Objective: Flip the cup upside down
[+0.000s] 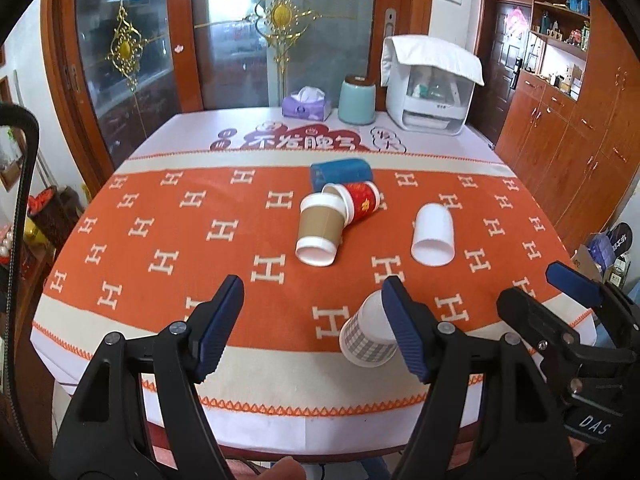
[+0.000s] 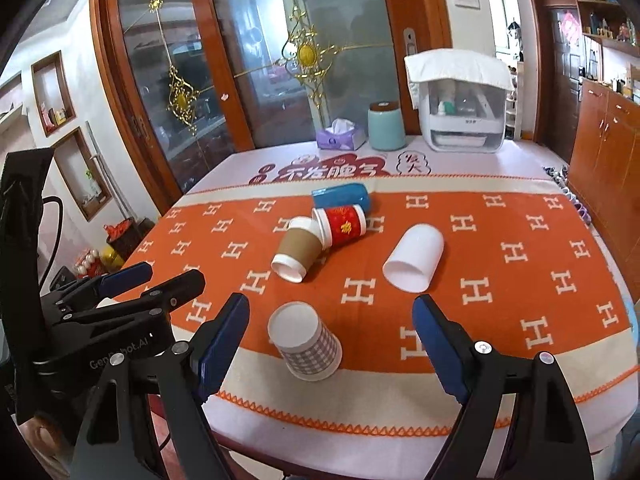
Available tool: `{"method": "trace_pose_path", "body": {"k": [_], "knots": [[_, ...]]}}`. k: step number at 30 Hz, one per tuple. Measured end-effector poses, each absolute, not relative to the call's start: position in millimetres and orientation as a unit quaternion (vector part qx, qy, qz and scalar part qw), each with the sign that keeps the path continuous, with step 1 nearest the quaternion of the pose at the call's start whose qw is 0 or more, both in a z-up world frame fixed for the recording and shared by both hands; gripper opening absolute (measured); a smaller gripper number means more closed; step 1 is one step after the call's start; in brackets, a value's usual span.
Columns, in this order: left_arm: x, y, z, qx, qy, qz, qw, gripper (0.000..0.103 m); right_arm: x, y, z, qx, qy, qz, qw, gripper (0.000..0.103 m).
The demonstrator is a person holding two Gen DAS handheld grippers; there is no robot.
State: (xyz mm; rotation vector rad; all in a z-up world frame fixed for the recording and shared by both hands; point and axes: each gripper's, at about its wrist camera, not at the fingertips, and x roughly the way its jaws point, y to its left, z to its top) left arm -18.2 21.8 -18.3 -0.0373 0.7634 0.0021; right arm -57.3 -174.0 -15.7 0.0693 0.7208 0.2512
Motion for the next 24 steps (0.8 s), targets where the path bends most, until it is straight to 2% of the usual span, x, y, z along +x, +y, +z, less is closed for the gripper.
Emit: {"method": "trace_pose_path", "body": {"k": [10,24], "knots": [[-16,15,3,-0.021,0.352,0.002,0.936,0.07,-60,-181,8,0.034,0.332,0.112,0.936,0.085],[-14,14,7,-0.024,0.348,0.001,0.937,0.07,-51,-181,9,0.035,0.329,0.11,0.937,0.085]]}}
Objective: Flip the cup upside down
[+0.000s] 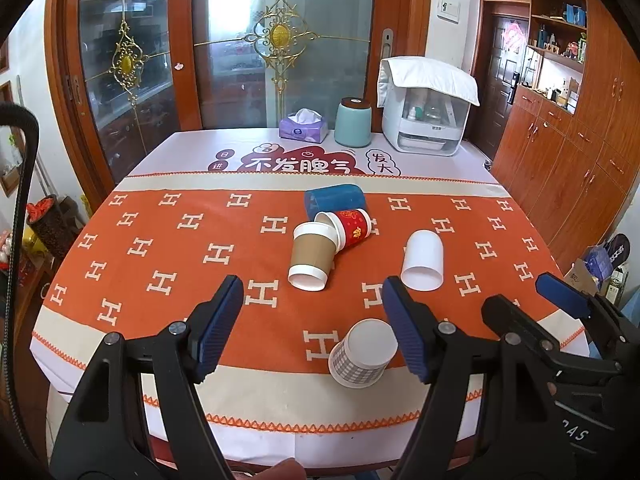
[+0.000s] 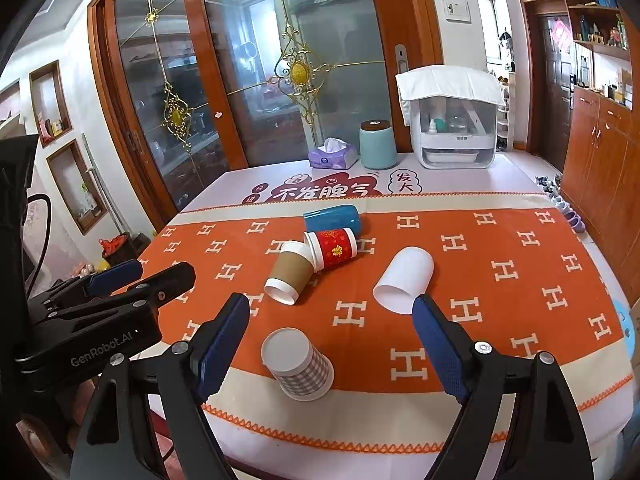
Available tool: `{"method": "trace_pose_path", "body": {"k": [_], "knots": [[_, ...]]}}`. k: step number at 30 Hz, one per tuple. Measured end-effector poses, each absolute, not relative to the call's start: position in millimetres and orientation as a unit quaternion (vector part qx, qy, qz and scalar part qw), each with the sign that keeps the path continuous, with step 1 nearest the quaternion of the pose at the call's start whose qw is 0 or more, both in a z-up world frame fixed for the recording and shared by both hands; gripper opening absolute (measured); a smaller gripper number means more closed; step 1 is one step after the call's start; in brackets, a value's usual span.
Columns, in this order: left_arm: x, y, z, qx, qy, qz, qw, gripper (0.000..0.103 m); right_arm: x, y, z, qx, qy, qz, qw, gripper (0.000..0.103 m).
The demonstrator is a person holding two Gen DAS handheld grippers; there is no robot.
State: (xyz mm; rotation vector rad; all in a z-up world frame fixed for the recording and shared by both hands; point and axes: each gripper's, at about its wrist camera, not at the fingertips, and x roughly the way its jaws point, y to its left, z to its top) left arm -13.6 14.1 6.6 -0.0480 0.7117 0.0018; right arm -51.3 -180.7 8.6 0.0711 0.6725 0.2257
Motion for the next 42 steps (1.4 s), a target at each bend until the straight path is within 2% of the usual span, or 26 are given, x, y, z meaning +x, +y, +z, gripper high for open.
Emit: {"method": "trace_pose_path", "body": {"k": [42], "knots": [[-13,7,2,-0.019,0.356,-0.001,0.934,0.07,-48,-183,-2,0.037,0.334,0.105,0.936,0.085]]}}
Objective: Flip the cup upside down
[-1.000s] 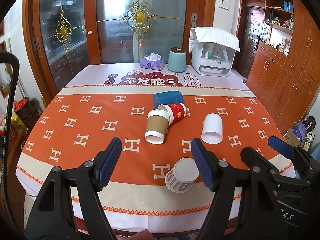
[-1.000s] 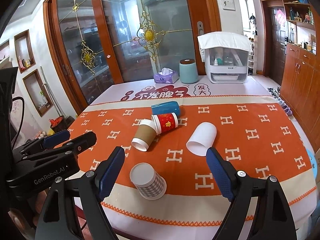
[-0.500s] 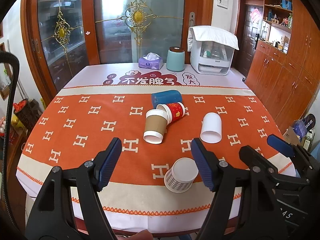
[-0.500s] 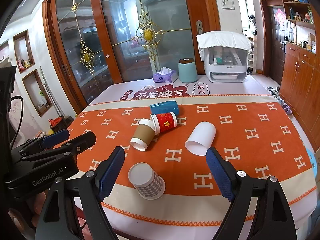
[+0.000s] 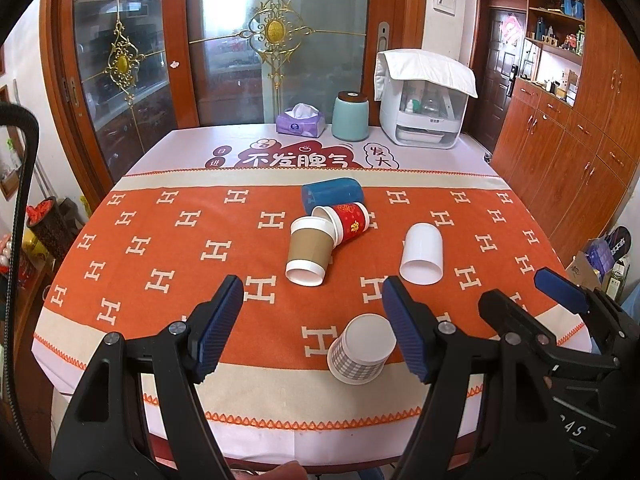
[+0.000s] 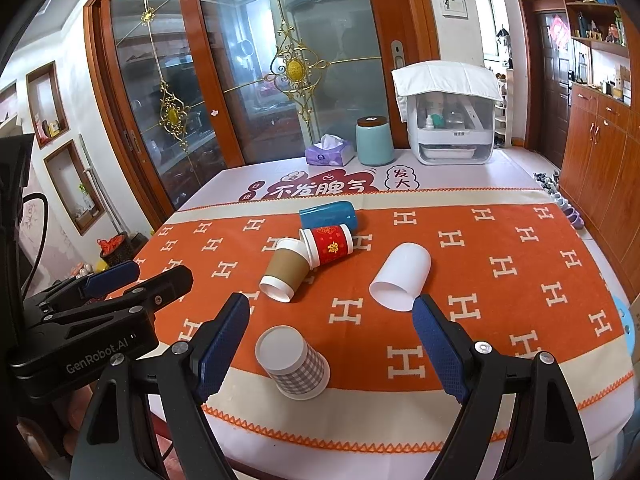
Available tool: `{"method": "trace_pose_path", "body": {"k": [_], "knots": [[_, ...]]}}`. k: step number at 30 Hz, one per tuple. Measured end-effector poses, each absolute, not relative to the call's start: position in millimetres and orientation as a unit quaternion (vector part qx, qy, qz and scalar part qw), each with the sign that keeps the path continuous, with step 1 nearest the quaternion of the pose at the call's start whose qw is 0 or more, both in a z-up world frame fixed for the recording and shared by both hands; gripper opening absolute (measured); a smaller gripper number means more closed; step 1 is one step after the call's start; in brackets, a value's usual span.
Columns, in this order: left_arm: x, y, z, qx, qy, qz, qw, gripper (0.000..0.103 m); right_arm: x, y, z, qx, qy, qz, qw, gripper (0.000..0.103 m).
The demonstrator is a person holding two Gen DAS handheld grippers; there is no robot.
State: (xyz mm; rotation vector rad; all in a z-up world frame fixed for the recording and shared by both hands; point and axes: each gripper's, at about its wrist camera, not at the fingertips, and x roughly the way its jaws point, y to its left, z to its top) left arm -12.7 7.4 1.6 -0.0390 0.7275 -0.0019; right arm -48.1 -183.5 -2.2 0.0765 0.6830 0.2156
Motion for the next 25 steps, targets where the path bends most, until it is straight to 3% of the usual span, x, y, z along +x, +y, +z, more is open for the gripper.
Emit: {"method": "trace_pose_path", "body": {"k": [25], "knots": [[-12.3,6.9,-3.9,-0.018,0.361,-0.007,0.932,0.07,-47.1,-185.1,-6.0,0.044,0.338,0.108,0.934,0.085]]}}
